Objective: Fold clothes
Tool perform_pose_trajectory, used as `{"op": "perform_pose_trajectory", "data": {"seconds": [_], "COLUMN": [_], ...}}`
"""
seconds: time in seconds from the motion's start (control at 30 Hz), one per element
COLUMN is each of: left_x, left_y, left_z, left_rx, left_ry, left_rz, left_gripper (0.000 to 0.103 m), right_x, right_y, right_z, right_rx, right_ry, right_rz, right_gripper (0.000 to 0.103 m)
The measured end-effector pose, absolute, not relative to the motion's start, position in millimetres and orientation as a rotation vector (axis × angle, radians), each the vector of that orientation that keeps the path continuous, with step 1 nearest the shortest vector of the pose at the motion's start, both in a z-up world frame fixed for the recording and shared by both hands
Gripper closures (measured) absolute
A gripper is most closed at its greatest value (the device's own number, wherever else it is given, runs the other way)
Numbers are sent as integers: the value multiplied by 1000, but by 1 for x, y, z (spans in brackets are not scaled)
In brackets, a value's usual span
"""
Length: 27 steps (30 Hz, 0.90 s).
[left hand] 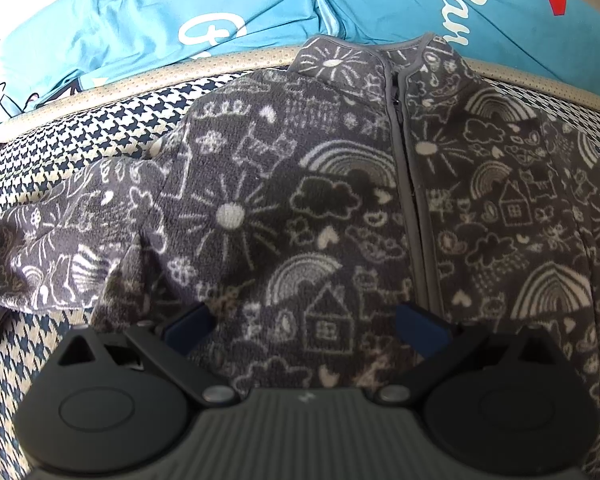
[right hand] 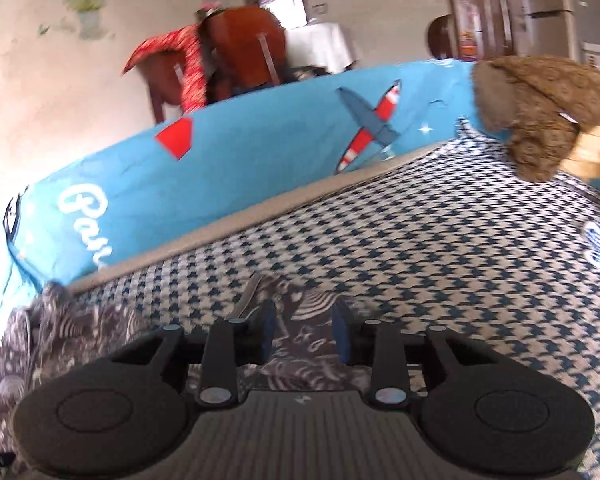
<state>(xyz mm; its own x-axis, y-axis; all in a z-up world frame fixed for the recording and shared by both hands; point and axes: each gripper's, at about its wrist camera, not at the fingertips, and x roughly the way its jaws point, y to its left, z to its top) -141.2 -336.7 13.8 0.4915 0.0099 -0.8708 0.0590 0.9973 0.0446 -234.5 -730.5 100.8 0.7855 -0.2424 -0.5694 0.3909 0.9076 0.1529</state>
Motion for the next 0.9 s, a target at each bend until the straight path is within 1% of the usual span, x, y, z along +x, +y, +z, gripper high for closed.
{"op": "perform_pose_trajectory", "data": {"seconds": [0.2,0.33,0.4,0.63,0.73,0.9], "left_x": [-141,-140,-140,-140,-140,-140], "left_y": [-337,-337,-336,-336,-336,-336], "left_z": [14,13,13,13,13,13], "left_rx": [70,69,69,72,74,75], "left_ry": [1060,1062,1062,1063,1063,1063], "left_rz": [-30,-31,-32,-34,-34,-37], "left_gripper": [0,0,0,0,0,0], "right_x": [-215,-210,-208,-198,-196,-192], "right_y": [-712,-704,-701,-698,-696,-697], "right_z": [80,69,65,54,51,43], "right_rx": [119,34,18,-4,-16,-32], "right_ry": [651,679,685,740,752,766], "right_rz": [-315,-281,-271,-259,-249,-253], "right_gripper": [56,56,53,52,49,49]}}
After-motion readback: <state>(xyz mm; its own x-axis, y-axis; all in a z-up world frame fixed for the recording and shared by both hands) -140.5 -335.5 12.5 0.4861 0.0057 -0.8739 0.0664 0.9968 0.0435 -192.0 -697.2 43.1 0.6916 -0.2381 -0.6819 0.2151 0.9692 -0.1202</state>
